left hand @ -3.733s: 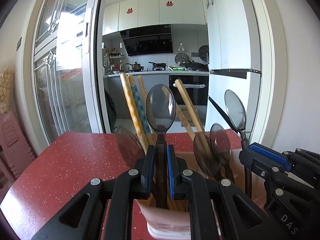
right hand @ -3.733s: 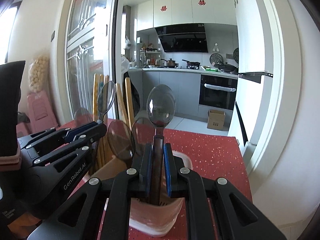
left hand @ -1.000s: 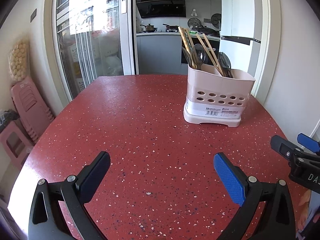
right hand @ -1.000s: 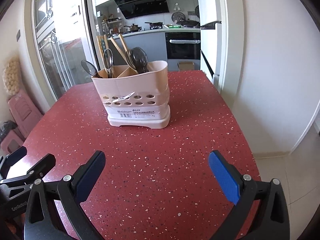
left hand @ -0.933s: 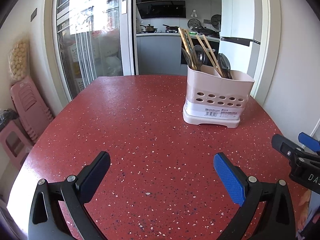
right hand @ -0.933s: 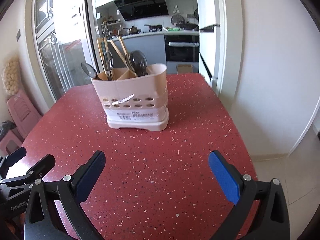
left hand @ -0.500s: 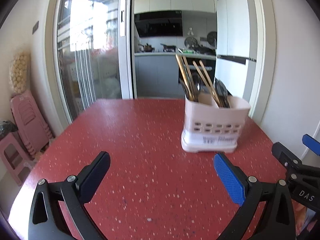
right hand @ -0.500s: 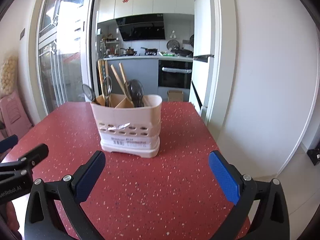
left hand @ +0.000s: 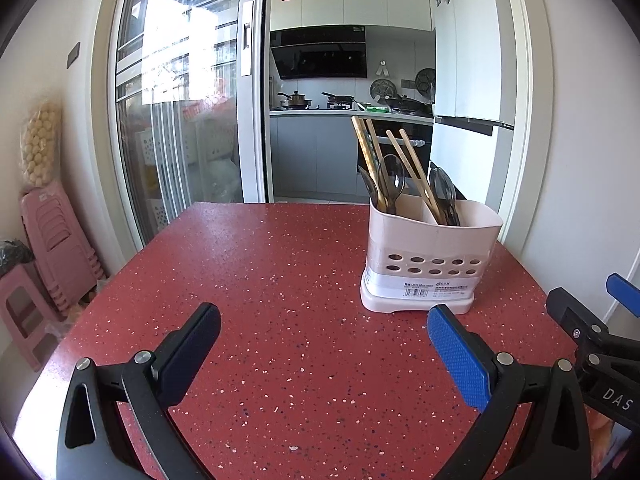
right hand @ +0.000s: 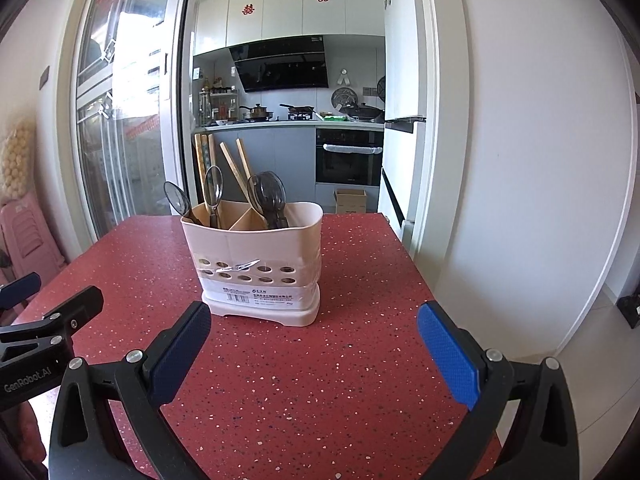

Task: Organize utensils

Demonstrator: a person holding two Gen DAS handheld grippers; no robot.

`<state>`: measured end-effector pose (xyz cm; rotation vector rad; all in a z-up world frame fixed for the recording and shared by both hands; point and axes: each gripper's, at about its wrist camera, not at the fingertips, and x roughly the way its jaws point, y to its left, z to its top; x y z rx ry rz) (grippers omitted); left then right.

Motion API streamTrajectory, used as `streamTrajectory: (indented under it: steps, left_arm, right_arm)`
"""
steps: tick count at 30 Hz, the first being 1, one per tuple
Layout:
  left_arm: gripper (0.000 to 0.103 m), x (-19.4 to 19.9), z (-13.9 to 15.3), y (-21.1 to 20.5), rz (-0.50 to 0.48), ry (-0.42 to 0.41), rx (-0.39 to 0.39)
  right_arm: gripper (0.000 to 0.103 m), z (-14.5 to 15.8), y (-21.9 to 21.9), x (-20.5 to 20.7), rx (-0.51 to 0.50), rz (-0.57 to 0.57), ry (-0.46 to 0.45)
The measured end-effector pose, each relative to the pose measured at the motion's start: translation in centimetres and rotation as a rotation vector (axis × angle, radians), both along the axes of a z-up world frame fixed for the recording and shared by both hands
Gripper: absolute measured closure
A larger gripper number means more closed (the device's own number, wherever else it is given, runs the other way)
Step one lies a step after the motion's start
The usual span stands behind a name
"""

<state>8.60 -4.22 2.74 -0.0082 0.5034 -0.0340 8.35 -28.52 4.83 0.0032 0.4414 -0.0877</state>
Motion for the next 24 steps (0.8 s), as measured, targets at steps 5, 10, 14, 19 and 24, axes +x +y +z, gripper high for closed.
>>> streamTrajectory:
  steps: [5, 10, 14, 19, 24]
  left_arm:
    - [0.0, 0.02, -0.07, -0.09, -0.002, 0.005, 0.0]
    - [0.0, 0.12, -0.16, -0.07, -0.004, 0.01, -0.001]
    - [0.0, 0.16, -0.21, -0.02, -0.004, 0.015, 0.0]
    - [0.0, 0.18, -0.27, -0.08, -0.006, 0.018, 0.004]
    - [0.0, 0.15, -0.3, -0.1, -0.006, 0.019, 0.006]
  right_arm:
    - [0.0, -0.1, -0.09, 0.1, 0.003, 0.003, 0.002]
    - [0.0, -0.13, -0.11, 0.12, 0.004, 0.006, 0.002]
    - [0.0, -0.16, -0.17, 0.11, 0.007, 0.004, 0.003]
    - [0.0, -0.17, -0.14, 0.09, 0.005, 0.006, 0.003]
    - [0.0, -0.26, -0.18, 0.04, 0.005, 0.007, 0.005]
